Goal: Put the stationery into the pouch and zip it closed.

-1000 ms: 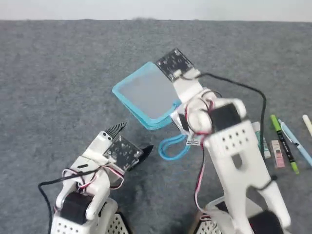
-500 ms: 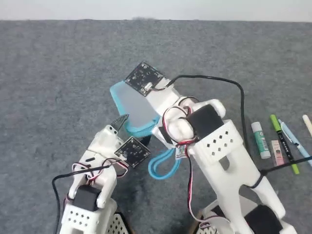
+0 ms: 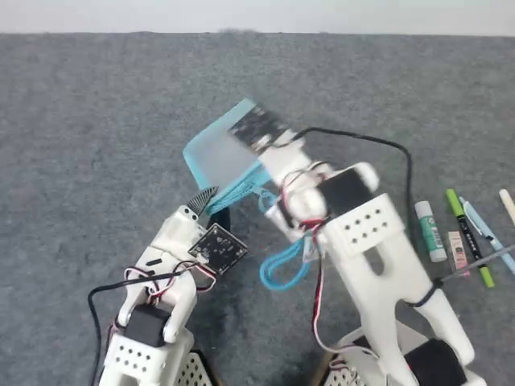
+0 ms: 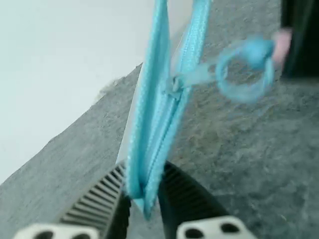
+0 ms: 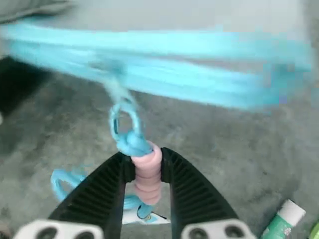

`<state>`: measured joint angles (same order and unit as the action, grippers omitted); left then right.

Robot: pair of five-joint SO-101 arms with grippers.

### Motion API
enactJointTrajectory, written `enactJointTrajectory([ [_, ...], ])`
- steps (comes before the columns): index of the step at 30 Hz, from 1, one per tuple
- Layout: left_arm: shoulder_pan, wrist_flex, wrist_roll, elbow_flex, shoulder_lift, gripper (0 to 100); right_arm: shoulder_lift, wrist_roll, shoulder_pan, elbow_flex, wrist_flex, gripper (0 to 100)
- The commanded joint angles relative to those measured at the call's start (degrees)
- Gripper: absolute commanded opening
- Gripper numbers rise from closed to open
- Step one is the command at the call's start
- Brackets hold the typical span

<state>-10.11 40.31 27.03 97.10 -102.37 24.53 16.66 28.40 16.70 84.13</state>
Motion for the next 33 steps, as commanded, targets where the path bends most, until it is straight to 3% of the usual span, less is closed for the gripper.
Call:
enactJointTrajectory([
  [1,3.7,-0.5,-1.1,-0.5,0.1,1,1.2,2.5,-7.4,-0.5,-2.2,0.6],
  [20,2.1,2.1,1.2,-0.5,0.4,1,0.3,6.1,-28.2,-8.6,-6.7,0.6],
  [23,0.4,3.2,1.1,-0.5,0.4,1,-1.6,6.0,-25.5,-8.6,-2.5,0.7],
  [26,-5.7,7.4,1.0,-0.5,0.4,4,-2.1,2.9,-21.5,-8.6,0.6,4.9],
  [29,-9.8,11.7,0.9,-0.5,0.4,16,-2.0,1.2,-18.2,-8.4,2.2,17.5],
  [33,-9.1,18.8,1.3,-0.4,0.1,31,-1.8,1.1,-11.3,-3.5,6.1,28.3],
])
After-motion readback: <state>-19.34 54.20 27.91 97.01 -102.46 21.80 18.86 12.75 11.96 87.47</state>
